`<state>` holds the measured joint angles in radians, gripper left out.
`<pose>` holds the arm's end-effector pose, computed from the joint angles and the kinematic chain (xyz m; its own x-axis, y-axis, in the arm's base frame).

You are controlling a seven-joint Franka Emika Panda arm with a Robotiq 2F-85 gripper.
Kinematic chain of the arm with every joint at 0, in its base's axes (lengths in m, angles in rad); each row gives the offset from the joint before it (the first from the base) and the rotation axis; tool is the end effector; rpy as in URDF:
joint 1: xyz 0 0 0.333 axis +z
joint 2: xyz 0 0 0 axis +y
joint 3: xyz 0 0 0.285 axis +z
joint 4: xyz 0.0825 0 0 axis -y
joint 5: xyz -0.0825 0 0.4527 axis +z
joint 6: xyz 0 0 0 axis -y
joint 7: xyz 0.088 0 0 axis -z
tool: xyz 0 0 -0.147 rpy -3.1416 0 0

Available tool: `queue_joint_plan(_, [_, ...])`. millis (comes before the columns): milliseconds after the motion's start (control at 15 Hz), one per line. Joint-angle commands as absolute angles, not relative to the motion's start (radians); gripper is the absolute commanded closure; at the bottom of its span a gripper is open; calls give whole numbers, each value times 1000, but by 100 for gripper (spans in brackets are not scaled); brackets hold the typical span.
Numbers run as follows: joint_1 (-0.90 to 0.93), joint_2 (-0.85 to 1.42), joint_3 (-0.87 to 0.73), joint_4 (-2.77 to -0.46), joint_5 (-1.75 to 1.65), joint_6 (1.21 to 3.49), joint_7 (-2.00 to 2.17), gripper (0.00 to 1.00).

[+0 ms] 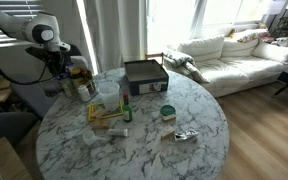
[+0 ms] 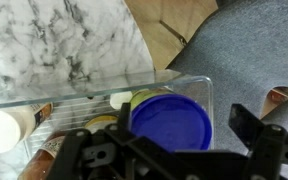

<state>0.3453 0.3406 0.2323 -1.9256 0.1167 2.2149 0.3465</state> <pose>0.5440 0.3655 0.2029 0.9826 0.1535 -0.1046 0.1384 -0.9806 -0.1389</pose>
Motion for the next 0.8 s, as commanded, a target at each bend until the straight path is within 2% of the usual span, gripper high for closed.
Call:
queue_joint_plan(0, [363, 330, 215, -1939, 61, 2199, 393, 0])
queue_joint_plan(733, [373, 365, 210, -1945, 37, 2243, 465, 0])
